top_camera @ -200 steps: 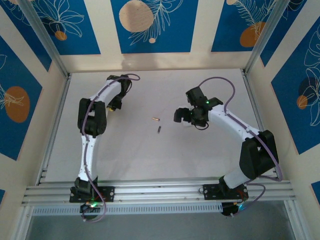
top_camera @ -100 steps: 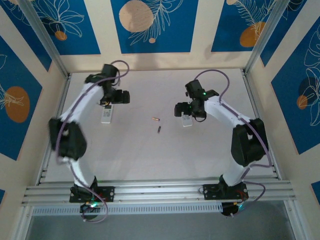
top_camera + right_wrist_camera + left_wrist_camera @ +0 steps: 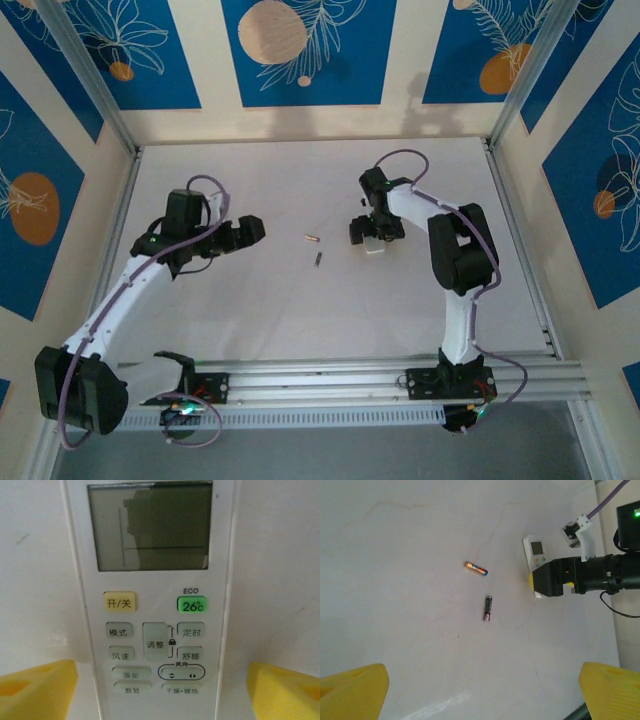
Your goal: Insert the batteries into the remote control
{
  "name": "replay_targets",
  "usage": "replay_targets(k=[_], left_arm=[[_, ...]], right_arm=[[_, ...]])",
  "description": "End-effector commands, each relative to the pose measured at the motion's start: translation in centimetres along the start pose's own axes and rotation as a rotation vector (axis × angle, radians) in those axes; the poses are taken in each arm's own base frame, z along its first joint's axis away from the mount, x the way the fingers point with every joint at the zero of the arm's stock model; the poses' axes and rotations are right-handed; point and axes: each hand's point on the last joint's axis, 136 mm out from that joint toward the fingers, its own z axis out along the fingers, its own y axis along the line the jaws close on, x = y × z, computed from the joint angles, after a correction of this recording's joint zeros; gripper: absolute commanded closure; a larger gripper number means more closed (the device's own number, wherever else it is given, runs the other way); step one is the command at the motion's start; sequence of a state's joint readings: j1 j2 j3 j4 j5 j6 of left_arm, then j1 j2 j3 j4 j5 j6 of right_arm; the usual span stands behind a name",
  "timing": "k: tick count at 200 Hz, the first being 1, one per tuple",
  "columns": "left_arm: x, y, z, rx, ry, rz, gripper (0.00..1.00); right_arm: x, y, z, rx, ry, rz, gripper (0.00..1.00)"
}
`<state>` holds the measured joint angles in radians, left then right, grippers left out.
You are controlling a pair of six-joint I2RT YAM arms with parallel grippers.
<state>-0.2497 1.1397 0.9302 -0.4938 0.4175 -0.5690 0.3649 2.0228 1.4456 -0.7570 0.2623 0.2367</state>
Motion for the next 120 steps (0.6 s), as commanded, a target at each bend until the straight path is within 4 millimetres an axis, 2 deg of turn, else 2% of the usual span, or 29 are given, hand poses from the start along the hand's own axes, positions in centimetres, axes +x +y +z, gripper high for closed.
replay_targets(k=[1, 16, 25, 43, 63, 78, 96, 120], left_arm=[[-1.0, -1.8, -0.6, 0.092, -0.039, -0.049, 0.02], [-1.2, -2.7, -0.2, 0.148, -0.028, -0.096, 0.02], [-1.4, -3.6, -0.1, 0.203, -0.023, -0.115, 0.02], [-1.5, -6.0, 0.5, 0.311, -0.009, -0.125, 0.01], [-0.9, -8.6, 1.6, 0.361, 0.025, -0.075, 0.0], [-0.7, -9.7, 2.6, 0.358, 0.045, -0.051, 0.0], [-0.6, -10.9, 3.7, 0.372, 0.07, -0.05, 0.0], [-0.8, -13.7, 3.9, 0.502, 0.089, -0.052, 0.0]], right_arm=[[0.1, 0.5, -0.4, -0.014, 0.01, -0.008, 0.21], [-0.2, 1.8, -1.5, -0.088, -0.014, -0.006, 0.37], [-0.4, 2.9, -3.0, -0.151, -0.055, 0.0, 0.41], [-0.3, 6.7, -8.0, -0.326, -0.171, -0.021, 0.44], [1.4, 11.6, -13.1, -0.516, -0.256, -0.091, 0.45], [3.1, 14.3, -14.8, -0.604, -0.262, -0.141, 0.45], [4.9, 16.5, -15.6, -0.668, -0.239, -0.192, 0.44], [6.6, 19.0, -16.8, -0.742, -0.223, -0.257, 0.44]])
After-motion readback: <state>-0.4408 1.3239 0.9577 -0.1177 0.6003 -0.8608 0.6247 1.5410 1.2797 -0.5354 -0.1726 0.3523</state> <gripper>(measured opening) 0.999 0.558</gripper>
